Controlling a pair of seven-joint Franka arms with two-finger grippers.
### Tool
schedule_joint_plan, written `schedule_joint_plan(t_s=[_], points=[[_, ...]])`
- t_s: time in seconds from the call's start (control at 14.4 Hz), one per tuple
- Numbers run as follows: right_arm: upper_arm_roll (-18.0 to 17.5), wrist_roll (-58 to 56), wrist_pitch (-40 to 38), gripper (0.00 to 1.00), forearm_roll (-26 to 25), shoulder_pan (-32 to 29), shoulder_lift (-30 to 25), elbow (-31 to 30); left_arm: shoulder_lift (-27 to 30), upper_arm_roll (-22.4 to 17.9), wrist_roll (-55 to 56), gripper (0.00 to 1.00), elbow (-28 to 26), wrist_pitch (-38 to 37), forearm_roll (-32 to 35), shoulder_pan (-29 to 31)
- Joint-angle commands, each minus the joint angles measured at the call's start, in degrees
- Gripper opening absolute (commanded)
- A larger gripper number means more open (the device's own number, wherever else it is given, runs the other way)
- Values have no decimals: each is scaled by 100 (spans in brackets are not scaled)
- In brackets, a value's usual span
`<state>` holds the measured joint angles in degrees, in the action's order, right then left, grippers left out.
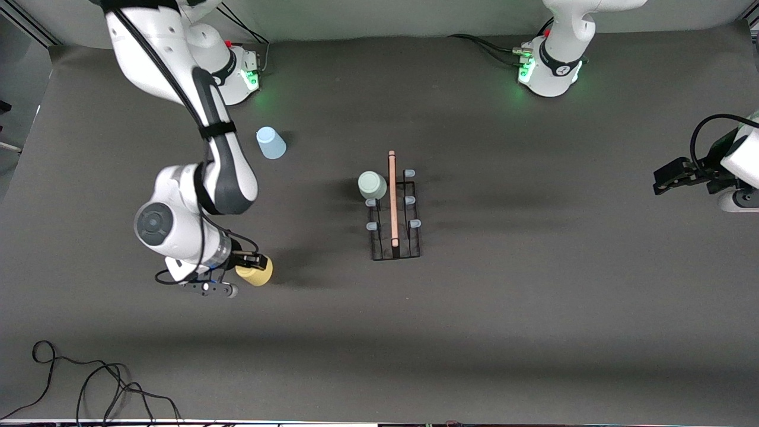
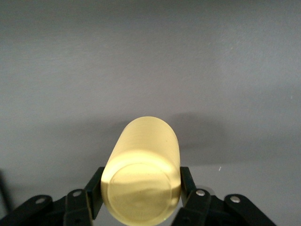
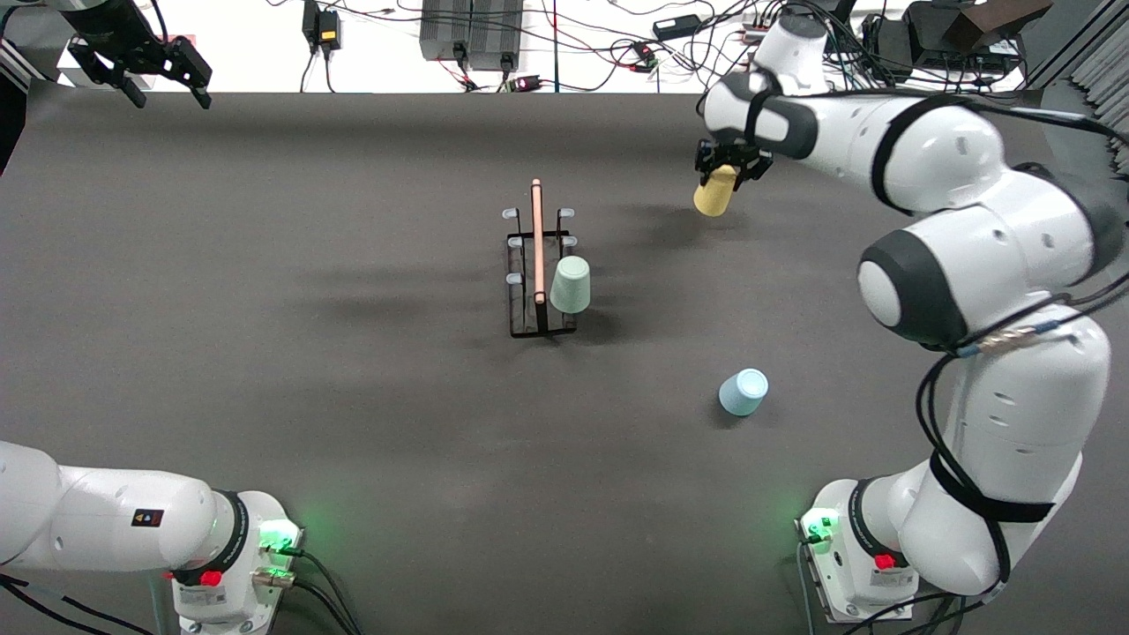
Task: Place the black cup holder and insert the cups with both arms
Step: 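Carry the yellow cup to the rack and lower it onto a peg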
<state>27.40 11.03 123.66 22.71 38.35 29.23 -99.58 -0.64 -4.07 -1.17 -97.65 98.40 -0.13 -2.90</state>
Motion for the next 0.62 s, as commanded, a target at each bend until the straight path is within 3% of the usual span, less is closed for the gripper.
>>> schedule_joint_plan(t_s=[0.0,0.55], points=[[-33,784,-246,0,119,425,-409,-18,82,3,20,100,35,-93,-145,-17],[-24,3316,-229,0,67,1798,-383,606,117,12,29,100,35,-146,-57,-17]])
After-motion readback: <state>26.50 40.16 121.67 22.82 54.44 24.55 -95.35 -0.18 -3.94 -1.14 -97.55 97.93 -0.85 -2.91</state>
